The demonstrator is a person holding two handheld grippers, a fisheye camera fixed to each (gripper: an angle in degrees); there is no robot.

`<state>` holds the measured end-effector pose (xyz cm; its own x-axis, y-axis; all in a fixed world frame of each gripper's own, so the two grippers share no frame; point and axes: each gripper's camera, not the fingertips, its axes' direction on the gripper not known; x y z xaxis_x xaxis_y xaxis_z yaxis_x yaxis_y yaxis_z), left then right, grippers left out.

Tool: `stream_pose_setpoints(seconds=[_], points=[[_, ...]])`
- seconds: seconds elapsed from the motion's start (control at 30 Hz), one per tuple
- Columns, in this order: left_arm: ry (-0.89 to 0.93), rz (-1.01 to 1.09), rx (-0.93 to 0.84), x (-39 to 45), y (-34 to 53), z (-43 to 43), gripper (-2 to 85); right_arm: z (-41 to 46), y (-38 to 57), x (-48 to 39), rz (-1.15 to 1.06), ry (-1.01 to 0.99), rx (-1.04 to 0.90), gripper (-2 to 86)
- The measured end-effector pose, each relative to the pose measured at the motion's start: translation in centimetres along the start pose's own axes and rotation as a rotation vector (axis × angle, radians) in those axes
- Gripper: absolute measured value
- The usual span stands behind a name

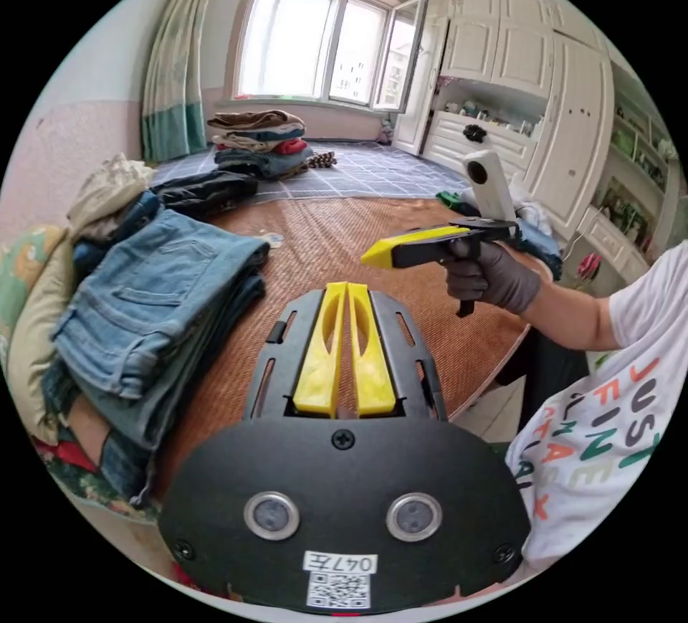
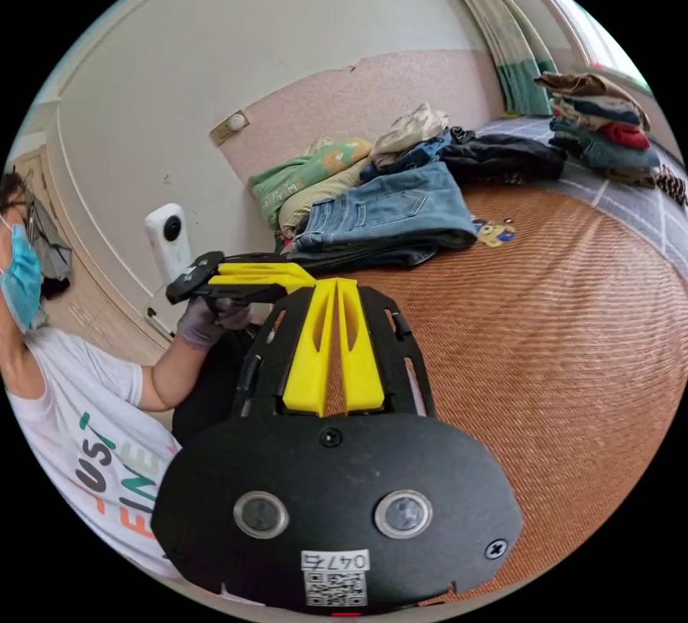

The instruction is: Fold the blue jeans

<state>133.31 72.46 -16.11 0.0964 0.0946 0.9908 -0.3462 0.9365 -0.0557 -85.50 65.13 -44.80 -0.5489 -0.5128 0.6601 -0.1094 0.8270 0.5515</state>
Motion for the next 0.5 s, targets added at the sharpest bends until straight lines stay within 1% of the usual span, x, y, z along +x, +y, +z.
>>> stream_pose_setpoints(seconds=[0.03,0.13,0.2,0.33,0.4,0.5], points=[[-0.056,0.016,-0.002,-0.1,0.6,-1.6,-0.3,0.7,-1.0,-0.2,0.009,0.000,-0.003,-0.3],[-0.128,0.014,0.008,-1.3,2.0,-4.8,0.2,1.7,-6.1,-1.2,0.023,0.056,0.010,0.0],[-0.119,-0.011,0.024,-2.7,2.6,-6.4,0.4,1.5,-9.9,-1.3,0.041,0.117,0.017,0.6],[-0.067,-0.063,0.074,-5.8,3.6,-9.5,0.3,0.4,-14.5,-1.0,0.069,0.202,0.028,1.2],[-0.073,-0.084,0.075,-7.0,3.9,-10.4,0.1,-0.1,-17.0,-0.6,0.080,0.261,0.027,2.0],[-0.111,-0.179,0.045,-9.8,4.8,-11.3,-0.6,-0.2,-20.1,0.7,0.104,0.321,-0.001,3.9]])
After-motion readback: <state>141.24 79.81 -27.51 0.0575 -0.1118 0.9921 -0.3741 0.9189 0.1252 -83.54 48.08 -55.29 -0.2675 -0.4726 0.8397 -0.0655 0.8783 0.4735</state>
